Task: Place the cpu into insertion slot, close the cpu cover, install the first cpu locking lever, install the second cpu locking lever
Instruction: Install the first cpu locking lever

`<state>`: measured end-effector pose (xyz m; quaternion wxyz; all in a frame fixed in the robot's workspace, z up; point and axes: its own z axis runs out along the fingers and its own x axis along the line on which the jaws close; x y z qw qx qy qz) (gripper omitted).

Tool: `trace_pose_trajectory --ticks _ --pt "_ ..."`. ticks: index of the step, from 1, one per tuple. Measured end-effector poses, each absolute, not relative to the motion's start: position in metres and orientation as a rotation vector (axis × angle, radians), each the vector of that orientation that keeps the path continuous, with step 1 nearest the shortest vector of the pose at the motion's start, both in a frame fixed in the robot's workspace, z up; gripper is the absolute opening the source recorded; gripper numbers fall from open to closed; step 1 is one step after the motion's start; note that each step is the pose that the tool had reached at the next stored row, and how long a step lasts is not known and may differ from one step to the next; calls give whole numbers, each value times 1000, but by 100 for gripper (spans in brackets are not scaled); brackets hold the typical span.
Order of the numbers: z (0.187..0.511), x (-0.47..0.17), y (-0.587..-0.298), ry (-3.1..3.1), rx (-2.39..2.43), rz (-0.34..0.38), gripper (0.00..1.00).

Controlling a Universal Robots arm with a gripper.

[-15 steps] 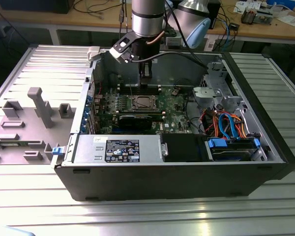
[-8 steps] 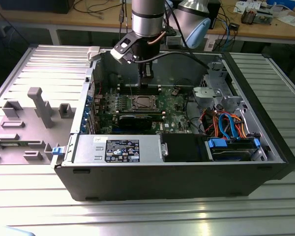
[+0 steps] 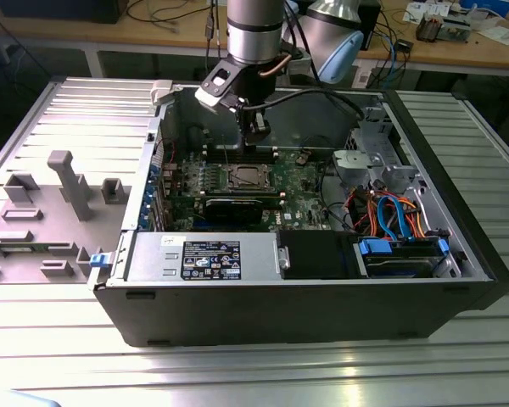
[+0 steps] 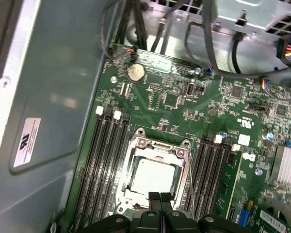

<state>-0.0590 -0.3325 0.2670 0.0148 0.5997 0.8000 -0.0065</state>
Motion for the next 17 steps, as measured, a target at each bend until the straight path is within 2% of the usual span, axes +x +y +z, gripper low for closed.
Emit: trace_pose_trajectory --ticks 17 --pt "267 -59 -333 2689 1565 -15 11"
